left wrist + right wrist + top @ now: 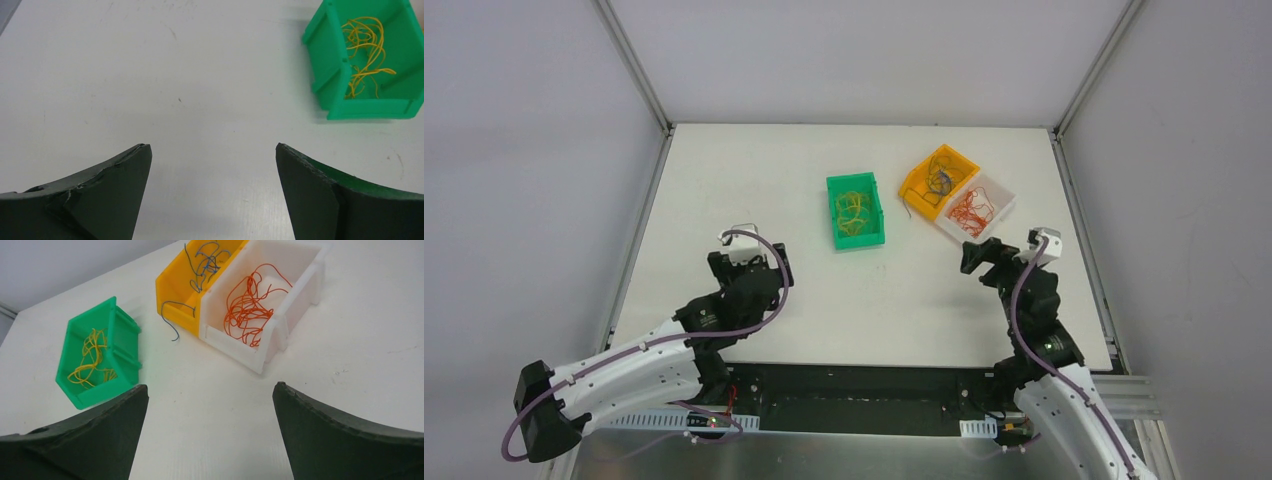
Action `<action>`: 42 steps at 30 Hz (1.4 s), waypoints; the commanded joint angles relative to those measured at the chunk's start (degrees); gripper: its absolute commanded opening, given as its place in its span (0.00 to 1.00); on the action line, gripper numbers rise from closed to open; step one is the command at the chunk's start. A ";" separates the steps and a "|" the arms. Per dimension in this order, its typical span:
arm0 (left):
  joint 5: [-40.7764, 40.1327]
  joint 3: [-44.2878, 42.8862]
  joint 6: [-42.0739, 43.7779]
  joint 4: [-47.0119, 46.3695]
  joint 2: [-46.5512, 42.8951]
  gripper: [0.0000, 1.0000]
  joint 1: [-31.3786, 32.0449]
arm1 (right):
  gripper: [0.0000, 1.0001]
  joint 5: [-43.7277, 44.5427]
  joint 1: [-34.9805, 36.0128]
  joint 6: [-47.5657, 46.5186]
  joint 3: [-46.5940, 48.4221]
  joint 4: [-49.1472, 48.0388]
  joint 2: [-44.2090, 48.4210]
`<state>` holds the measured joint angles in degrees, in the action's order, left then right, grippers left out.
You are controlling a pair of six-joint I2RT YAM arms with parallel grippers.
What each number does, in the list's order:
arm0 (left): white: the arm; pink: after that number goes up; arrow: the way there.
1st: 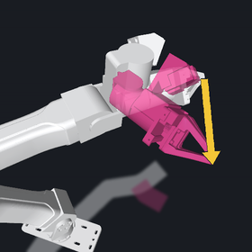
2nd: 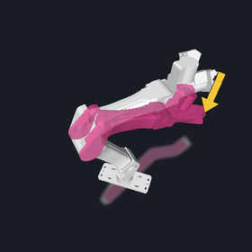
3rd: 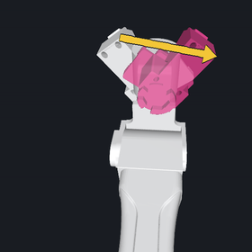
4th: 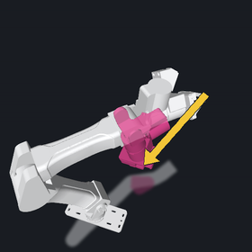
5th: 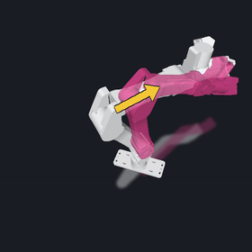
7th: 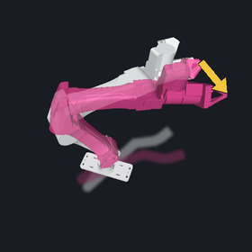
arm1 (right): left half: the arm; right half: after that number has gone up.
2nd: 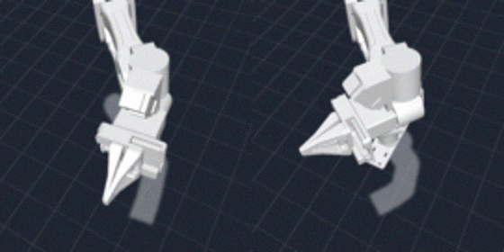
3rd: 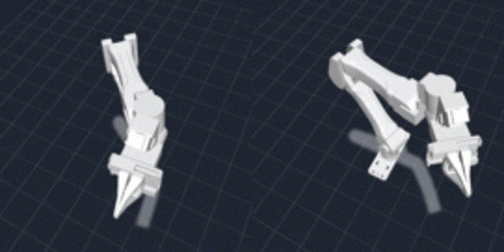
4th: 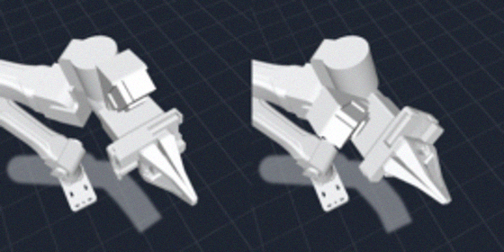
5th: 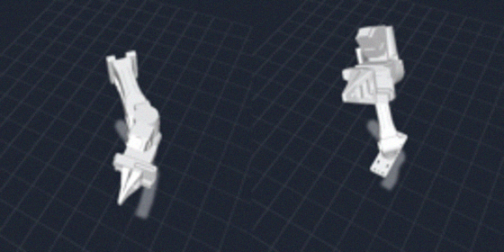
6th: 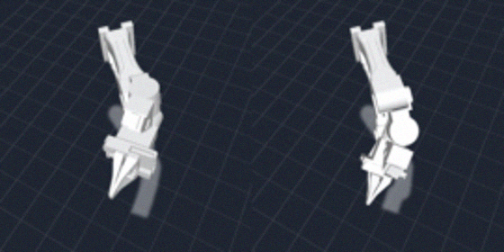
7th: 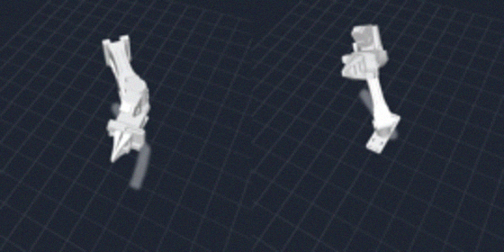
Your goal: Untangle the cables
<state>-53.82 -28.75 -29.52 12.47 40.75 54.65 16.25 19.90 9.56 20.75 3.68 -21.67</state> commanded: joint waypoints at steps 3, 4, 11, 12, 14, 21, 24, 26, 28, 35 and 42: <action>-8.47 3.64 1.72 -9.43 2.62 0.99 -0.23 | 0.99 5.95 -0.38 -2.57 -7.14 -20.62 -9.16; -10.17 3.55 2.41 -10.18 3.53 0.99 -0.32 | 0.99 6.67 -0.60 -3.57 -7.74 -23.19 -11.55; -5.83 5.44 9.22 -21.75 6.08 0.99 -12.51 | 0.99 6.57 -6.66 -5.36 -9.10 -36.88 -26.36; -3.23 5.71 7.91 -22.06 6.39 1.00 -16.05 | 0.99 6.18 -8.05 -5.35 -9.36 -38.82 -28.24; 3.51 5.98 6.91 -21.83 6.51 1.00 -24.03 | 0.99 4.45 -11.08 -6.18 -9.77 -42.63 -32.21; 12.92 8.58 19.09 -28.35 8.68 1.00 -30.59 | 0.99 3.68 -12.52 -7.48 -10.34 -55.72 -44.94; 19.63 11.02 23.49 -35.11 8.85 0.93 -32.59 | 0.99 2.16 -12.60 -8.89 -9.26 -57.12 -47.61; 21.64 13.84 25.36 -44.67 12.05 0.91 -35.96 | 0.99 1.72 -12.54 -9.20 -8.91 -58.96 -50.33; 27.07 15.47 25.15 -52.67 17.65 0.93 -40.26 | 0.97 1.41 -12.53 -9.21 -8.99 -61.98 -53.36; 35.16 8.16 19.75 -45.87 29.90 0.96 -48.55 | 0.98 4.67 -13.05 -9.74 -7.65 -65.83 -60.36; 27.13 14.71 14.83 -49.62 22.95 0.99 -49.38 | 0.99 5.56 -13.46 -7.67 -6.93 -65.09 -60.53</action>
<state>-21.04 -17.10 -9.47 -32.95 68.79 5.52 19.81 6.92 0.86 12.01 -59.99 -82.00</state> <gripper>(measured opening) 0.987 0.992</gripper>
